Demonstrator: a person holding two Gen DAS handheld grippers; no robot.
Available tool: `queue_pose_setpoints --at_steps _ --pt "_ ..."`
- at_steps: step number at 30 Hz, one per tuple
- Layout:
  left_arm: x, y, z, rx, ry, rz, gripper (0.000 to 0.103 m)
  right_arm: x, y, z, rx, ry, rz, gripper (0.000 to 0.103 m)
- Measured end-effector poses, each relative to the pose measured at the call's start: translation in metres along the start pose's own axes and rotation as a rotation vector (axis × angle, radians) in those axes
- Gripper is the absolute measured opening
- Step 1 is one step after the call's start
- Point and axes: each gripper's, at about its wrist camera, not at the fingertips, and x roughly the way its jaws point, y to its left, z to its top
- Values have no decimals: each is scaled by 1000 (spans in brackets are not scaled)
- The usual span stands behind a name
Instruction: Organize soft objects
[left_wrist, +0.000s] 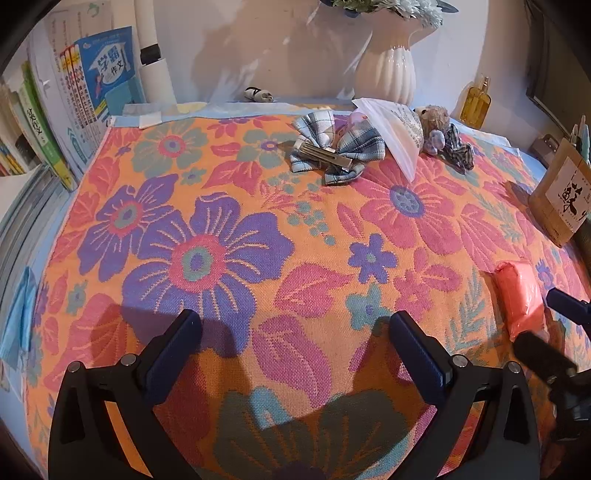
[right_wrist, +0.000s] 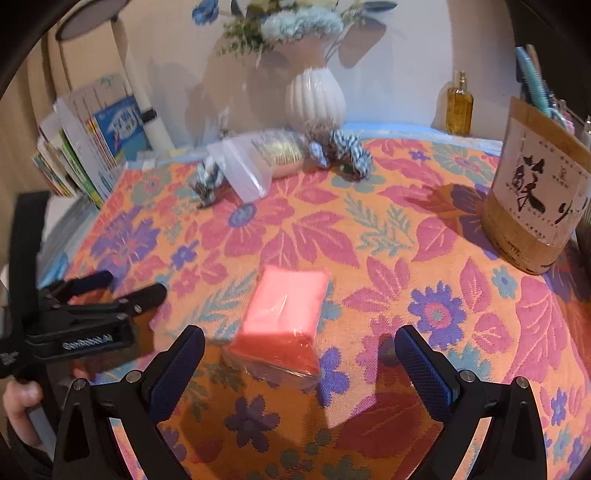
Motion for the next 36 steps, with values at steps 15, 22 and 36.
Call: queue_pose_setpoints --at_steps 15,22,36 --pt "2 -3 10 65 68 -24 102 9 2 0 6 54 -95 103" --pt "0 -15 62 179 -47 -38 102 18 9 16 8 74 -95 98" --pt "62 -20 106 155 -58 -136 46 15 17 13 -32 -6 -139 48"
